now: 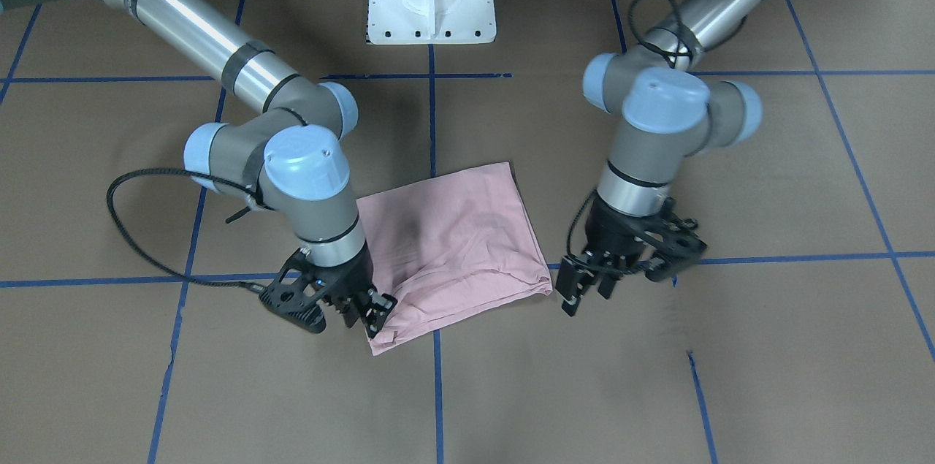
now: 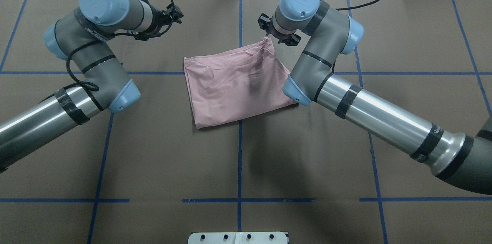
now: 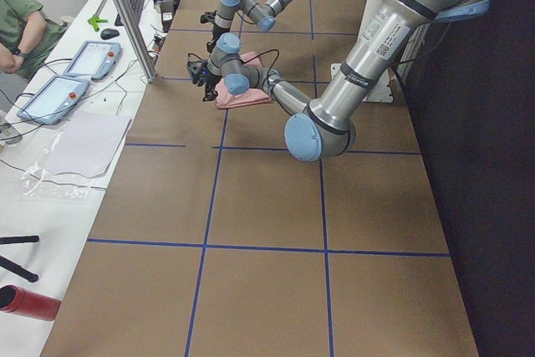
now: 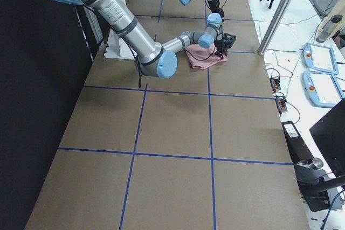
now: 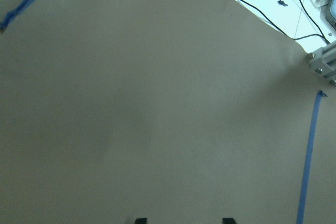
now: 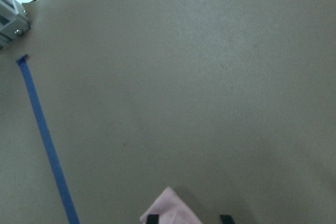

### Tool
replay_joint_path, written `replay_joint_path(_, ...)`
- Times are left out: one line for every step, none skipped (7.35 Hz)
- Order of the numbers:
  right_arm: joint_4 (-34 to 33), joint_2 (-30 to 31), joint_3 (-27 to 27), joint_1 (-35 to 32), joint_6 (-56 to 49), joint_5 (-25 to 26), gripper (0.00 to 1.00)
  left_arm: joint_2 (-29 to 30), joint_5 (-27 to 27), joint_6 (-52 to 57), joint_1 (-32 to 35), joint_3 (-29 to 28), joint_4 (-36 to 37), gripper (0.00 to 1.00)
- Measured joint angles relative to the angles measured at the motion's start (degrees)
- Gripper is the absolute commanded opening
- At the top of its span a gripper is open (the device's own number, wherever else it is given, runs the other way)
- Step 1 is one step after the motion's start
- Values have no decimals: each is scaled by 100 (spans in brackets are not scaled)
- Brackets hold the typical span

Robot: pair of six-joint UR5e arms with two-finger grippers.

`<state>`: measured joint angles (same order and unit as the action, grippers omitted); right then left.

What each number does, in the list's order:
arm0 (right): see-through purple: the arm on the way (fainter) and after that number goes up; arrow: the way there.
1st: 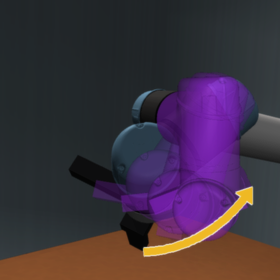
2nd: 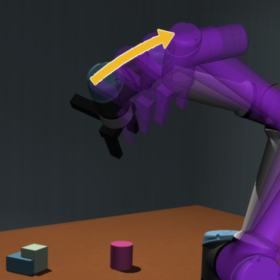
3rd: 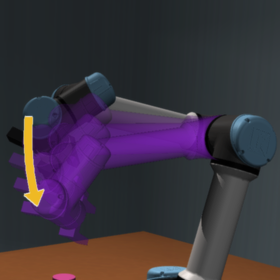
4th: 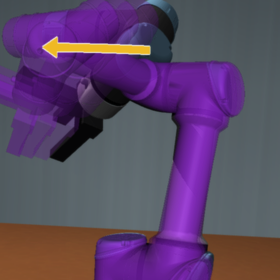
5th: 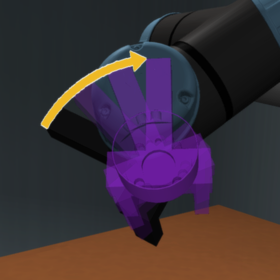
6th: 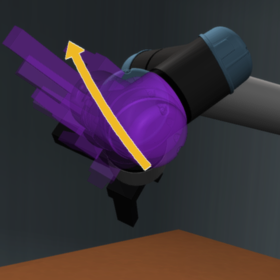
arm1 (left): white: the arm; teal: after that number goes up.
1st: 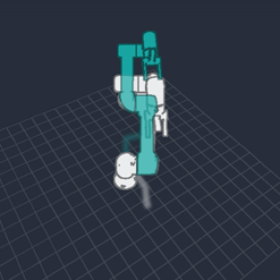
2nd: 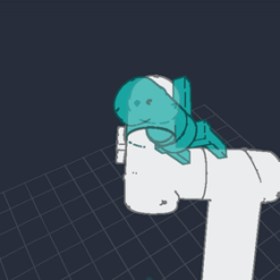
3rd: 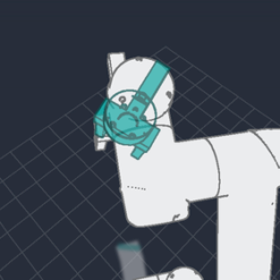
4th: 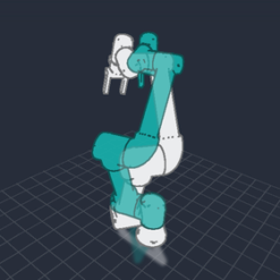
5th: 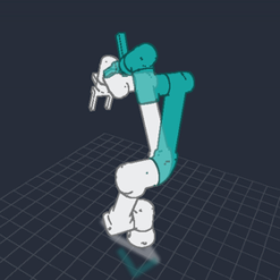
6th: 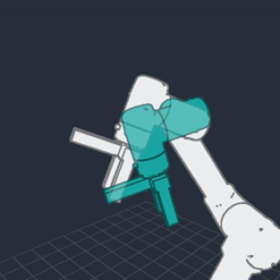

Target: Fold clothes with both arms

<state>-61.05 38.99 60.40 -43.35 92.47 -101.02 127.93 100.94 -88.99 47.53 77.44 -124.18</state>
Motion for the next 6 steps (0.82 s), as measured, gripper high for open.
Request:
replay_joint_path(31, -20, -131, -192, -209, -124, 100, -2, 139, 133, 118, -33, -36, 100)
replay_joint_path(-13, -8, -168, -479, -577, -451, 100, -20, 347, 289, 218, -24, -51, 100)
replay_joint_path(-175, 66, -107, -829, -1078, -853, 100, -109, 692, 549, 363, 74, -45, 100)
replay_joint_path(-475, 302, 147, -1207, -1736, -1243, 100, -358, 1053, 920, 547, 355, -22, 100)
replay_joint_path(-874, 759, 628, -1559, -2609, -1519, 100, -802, 1344, 1476, 771, 798, 0, 100)
replay_joint_path(-1311, 1408, 1257, -1927, -3787, -1680, 100, -1368, 1632, 2233, 1064, 1254, 17, 100)
